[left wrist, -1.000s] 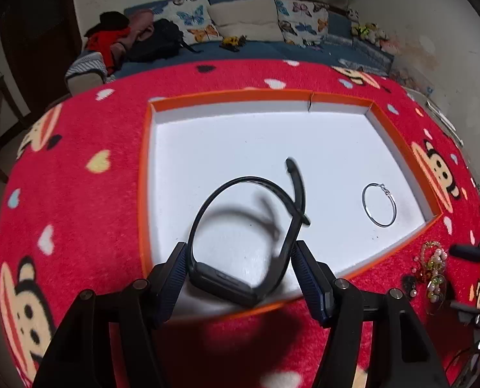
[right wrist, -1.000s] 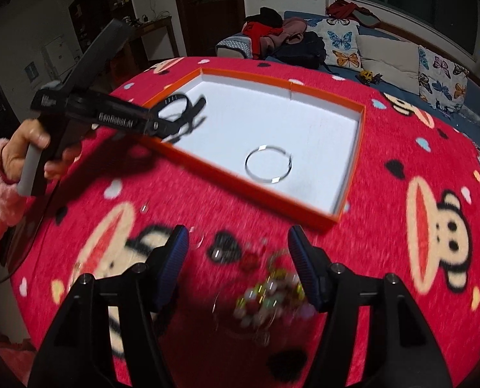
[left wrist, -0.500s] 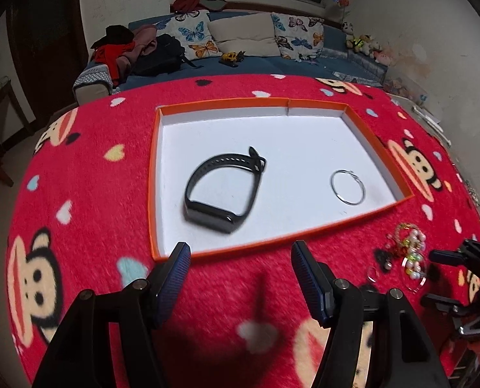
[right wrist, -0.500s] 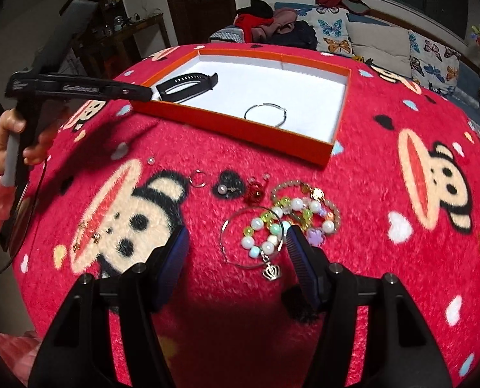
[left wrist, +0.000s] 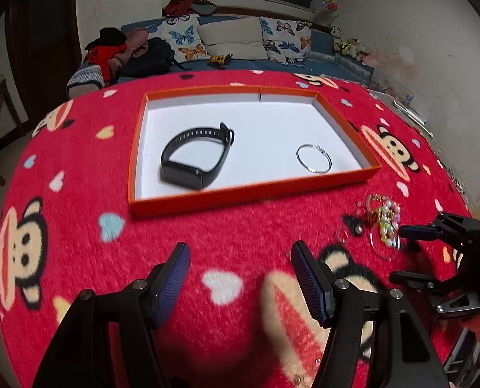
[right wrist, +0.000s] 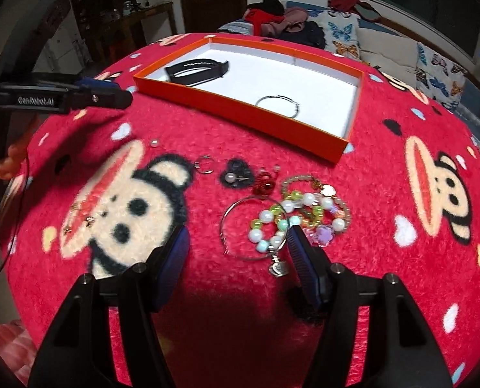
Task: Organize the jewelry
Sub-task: 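Withdraw both tools from the tray back toward the remaining jewelry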
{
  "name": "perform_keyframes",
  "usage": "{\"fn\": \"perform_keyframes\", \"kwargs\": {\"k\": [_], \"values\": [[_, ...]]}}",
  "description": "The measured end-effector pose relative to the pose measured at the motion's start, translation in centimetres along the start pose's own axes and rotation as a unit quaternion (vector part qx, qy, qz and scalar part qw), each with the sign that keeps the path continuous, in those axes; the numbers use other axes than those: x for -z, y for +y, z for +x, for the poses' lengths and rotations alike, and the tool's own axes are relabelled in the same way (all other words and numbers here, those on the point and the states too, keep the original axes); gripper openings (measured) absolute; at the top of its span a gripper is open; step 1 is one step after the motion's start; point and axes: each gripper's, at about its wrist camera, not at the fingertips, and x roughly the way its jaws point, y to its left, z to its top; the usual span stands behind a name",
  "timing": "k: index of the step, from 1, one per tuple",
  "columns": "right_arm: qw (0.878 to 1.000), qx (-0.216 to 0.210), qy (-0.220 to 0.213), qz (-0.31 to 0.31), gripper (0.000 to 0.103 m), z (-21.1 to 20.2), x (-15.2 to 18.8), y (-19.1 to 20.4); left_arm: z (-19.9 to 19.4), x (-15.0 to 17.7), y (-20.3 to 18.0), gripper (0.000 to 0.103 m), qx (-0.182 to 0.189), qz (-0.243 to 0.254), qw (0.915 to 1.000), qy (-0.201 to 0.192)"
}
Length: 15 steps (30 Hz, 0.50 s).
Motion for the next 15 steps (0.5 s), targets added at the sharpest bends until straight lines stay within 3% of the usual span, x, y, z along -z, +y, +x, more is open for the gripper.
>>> {"fn": "perform_keyframes", "kwargs": {"k": [4, 15], "values": [[0.999, -0.037, 0.003, 0.001, 0.063, -0.1, 0.4, 0.6, 0.3, 0.8, 0.3, 0.069, 0.001, -0.007, 1.0000, 0.006], [0.999, -0.016, -0.002, 0.037, 0.065, 0.7, -0.6, -1.4, 0.6, 1.4, 1.5, 0.069, 0.006, -0.029, 0.9995, 0.007]]}}
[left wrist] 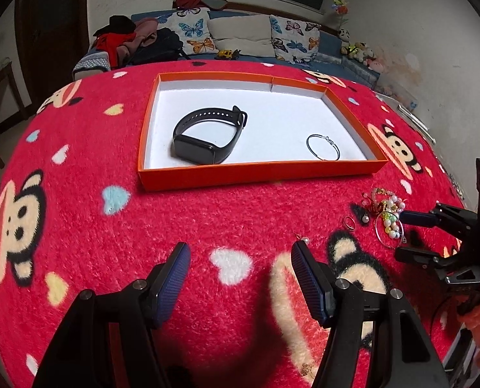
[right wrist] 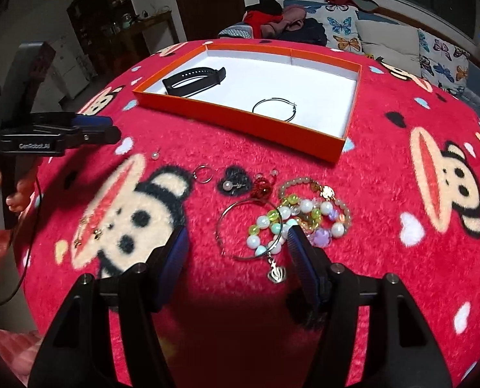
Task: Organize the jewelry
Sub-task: 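Withdraw both tools from the tray back toward the remaining jewelry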
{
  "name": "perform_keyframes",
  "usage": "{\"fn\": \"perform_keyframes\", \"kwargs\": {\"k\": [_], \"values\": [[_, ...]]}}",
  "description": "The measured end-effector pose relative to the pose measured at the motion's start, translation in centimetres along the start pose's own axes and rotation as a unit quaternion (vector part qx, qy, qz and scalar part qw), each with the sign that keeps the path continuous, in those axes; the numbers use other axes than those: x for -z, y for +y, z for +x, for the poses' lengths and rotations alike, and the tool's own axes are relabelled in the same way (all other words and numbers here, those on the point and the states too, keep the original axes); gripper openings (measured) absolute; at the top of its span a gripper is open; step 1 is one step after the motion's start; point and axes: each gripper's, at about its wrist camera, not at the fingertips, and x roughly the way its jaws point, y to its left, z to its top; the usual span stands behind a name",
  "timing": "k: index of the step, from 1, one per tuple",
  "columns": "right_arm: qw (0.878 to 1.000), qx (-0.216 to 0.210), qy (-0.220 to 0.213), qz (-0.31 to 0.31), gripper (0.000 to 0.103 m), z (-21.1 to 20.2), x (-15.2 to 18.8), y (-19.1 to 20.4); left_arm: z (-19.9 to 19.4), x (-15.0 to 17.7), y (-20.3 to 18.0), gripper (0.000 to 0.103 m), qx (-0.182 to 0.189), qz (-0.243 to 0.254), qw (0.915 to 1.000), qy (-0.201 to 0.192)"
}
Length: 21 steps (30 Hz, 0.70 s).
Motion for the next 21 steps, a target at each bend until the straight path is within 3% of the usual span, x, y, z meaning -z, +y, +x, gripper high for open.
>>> {"fn": "perform_keyframes", "kwargs": {"k": [6, 21], "values": [[0.999, -0.033, 0.008, 0.009, 0.065, 0.7, -0.3, 0.6, 0.1, 0.4, 0.1, 0.069, -0.003, 0.000, 1.0000, 0.000], [0.997, -0.061, 0.024, -0.045, 0.064, 1.0, -0.4, 4.1, -0.1, 1.4, -0.4, 0.069, 0.002, 0.011, 0.9999, 0.000]]}}
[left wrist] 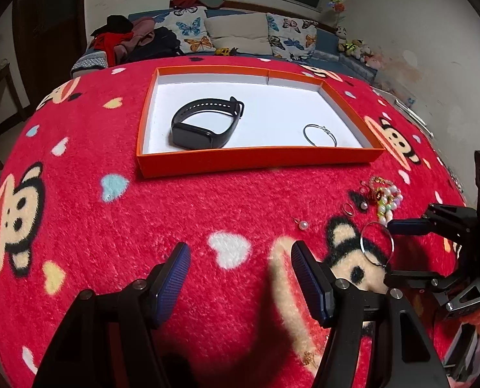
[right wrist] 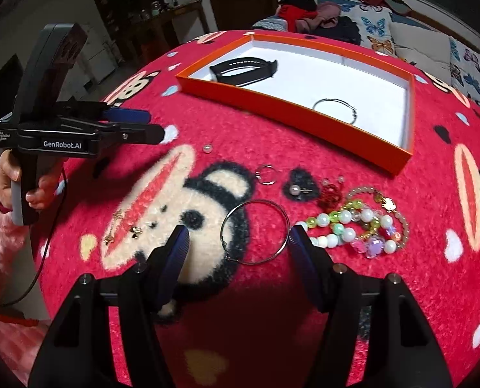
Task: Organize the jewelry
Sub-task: 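Withdraw both tools from the tray back toward the remaining jewelry, then grasp the small gold chain earring with the left tool while the right tool reaches the second hoop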
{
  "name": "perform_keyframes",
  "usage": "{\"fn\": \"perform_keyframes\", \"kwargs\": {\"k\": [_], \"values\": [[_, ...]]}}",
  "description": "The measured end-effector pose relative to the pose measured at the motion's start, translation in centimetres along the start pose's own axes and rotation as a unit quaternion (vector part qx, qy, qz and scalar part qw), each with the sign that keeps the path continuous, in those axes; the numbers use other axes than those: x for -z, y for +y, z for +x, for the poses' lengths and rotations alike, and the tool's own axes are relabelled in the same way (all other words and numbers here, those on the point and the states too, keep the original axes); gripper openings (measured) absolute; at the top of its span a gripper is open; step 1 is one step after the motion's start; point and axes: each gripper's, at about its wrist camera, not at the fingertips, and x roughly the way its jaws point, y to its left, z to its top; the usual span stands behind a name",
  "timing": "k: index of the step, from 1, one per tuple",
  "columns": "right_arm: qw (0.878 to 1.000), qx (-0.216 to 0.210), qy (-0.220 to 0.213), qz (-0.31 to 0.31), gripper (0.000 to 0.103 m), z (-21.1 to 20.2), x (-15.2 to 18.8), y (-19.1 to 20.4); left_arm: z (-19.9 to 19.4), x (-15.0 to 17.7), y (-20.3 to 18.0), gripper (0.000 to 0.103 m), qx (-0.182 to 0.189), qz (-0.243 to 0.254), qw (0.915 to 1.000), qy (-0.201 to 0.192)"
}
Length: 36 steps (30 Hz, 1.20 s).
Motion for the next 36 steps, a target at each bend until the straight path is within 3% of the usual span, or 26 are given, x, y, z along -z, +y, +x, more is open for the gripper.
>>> {"fn": "perform_keyframes", "kwargs": {"k": [5, 11, 16, 19, 21, 24, 26, 29, 36], "values": [[1.000, 0.002, 0.013, -0.011, 0.063, 0.4, 0.0, 0.4, -0.8, 0.7, -0.6, 0.069, 0.013, 0.014, 0.9998, -0.004], [0.999, 0.034, 0.022, -0.022, 0.063, 1.1, -0.3, 0.9, -2.4, 2.2, -2.1, 0.069, 0.042, 0.047, 0.9980, -0.009], [0.996, 0.068, 0.023, -0.052, 0.050, 1.3, -0.2, 1.7, -3.7, 3.8, -3.9, 0.068, 0.070, 0.081, 0.9942, -0.004], [0.996, 0.067, 0.020, -0.048, 0.049, 1.1, -0.2, 1.5, -4.1, 4.8, -5.1, 0.068, 0.075, 0.106, 0.9915, -0.004], [0.997, 0.066, 0.017, -0.046, 0.049, 1.0, -0.1, 1.4, -4.1, 5.5, -6.2, 0.064, 0.079, 0.129, 0.9885, -0.004], [0.997, 0.061, 0.015, -0.041, 0.049, 0.9, 0.0, 1.3, -3.8, 6.4, -7.6, 0.049, 0.090, 0.165, 0.9823, 0.000], [0.998, 0.056, 0.014, -0.035, 0.049, 0.7, 0.1, 1.2, -3.4, 6.8, -8.5, 0.034, 0.095, 0.185, 0.9781, 0.006], [0.998, 0.051, 0.012, -0.027, 0.049, 0.7, 0.1, 0.9, -3.0, 7.3, -9.3, 0.023, 0.099, 0.207, 0.9733, 0.009], [0.999, 0.047, 0.009, -0.024, 0.049, 0.6, 0.2, 0.8, -2.3, 7.6, -9.9, 0.016, 0.100, 0.225, 0.9693, 0.004]]}}
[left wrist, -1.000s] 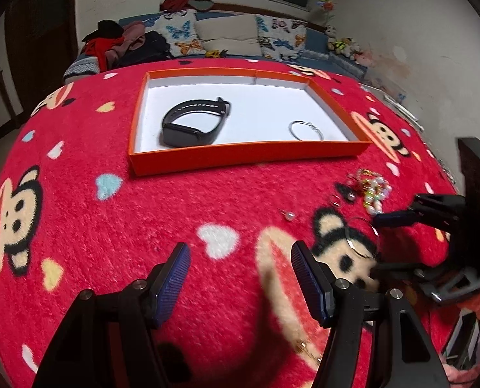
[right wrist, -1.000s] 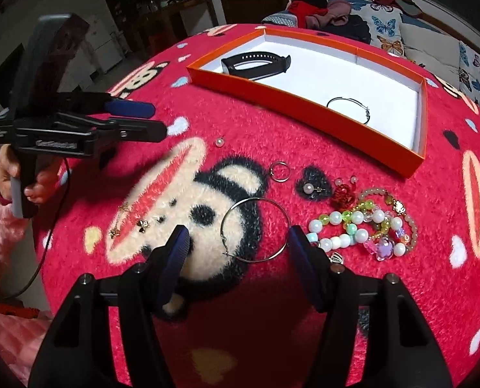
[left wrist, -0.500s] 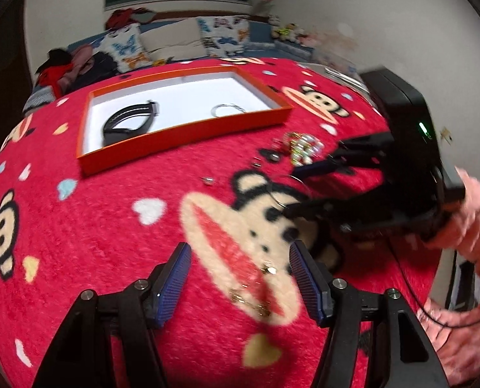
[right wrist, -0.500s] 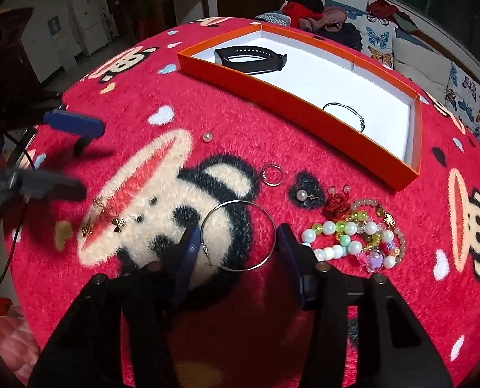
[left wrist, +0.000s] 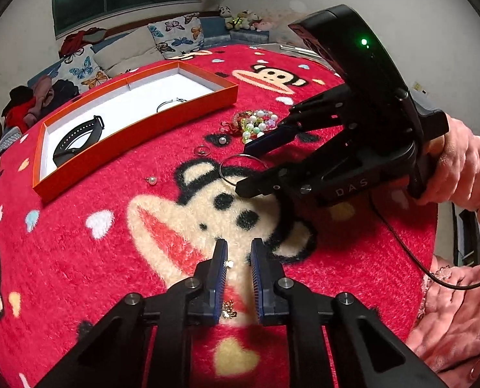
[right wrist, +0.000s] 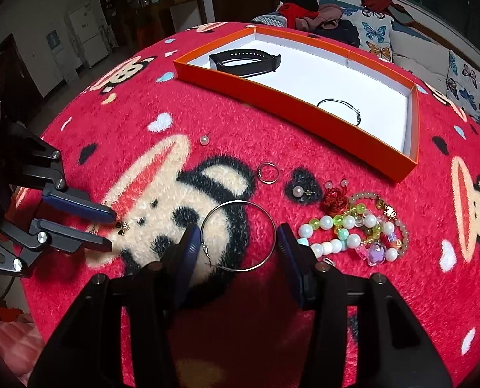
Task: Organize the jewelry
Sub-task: 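Grasp the small gold chain earring with the left tool while the right tool reaches the second hoop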
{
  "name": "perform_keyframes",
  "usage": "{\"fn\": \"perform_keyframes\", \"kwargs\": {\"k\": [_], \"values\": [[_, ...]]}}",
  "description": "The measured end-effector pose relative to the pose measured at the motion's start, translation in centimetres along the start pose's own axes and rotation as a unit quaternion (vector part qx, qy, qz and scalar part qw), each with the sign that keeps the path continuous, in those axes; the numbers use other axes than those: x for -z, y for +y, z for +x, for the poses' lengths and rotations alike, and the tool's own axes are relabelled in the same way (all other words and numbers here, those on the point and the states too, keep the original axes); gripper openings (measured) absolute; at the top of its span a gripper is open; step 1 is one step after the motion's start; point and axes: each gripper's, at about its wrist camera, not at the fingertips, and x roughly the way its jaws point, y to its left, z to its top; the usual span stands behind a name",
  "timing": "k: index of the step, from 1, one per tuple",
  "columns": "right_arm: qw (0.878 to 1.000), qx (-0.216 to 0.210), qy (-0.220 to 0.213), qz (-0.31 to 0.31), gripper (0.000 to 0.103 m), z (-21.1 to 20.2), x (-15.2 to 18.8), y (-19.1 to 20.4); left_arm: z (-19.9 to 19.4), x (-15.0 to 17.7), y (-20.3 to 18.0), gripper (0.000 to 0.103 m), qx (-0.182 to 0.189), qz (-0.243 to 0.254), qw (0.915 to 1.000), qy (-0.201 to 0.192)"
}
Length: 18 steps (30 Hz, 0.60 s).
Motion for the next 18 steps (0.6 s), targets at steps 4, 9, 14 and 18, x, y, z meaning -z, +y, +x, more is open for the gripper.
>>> {"fn": "perform_keyframes", "kwargs": {"k": [4, 9, 14, 18], "values": [[1.000, -0.002, -0.001, 0.002, 0.049, 0.0, 0.0, -0.1, 0.4, 0.2, 0.4, 0.016, -0.009, -0.002, 0.9999, 0.006], [1.000, -0.003, -0.002, 0.004, 0.049, 0.0, 0.0, -0.1, 0.9, 0.5, 0.2, 0.016, -0.012, 0.014, 0.9997, 0.014], [1.000, -0.004, -0.002, 0.004, 0.049, 0.0, 0.0, -0.1, 1.5, 0.7, 0.7, 0.016, -0.024, 0.011, 0.9994, 0.022], [1.000, -0.005, -0.003, 0.006, 0.049, 0.0, 0.0, -0.2, 1.6, 0.6, 0.7, 0.016, -0.018, 0.016, 0.9995, 0.022]]}}
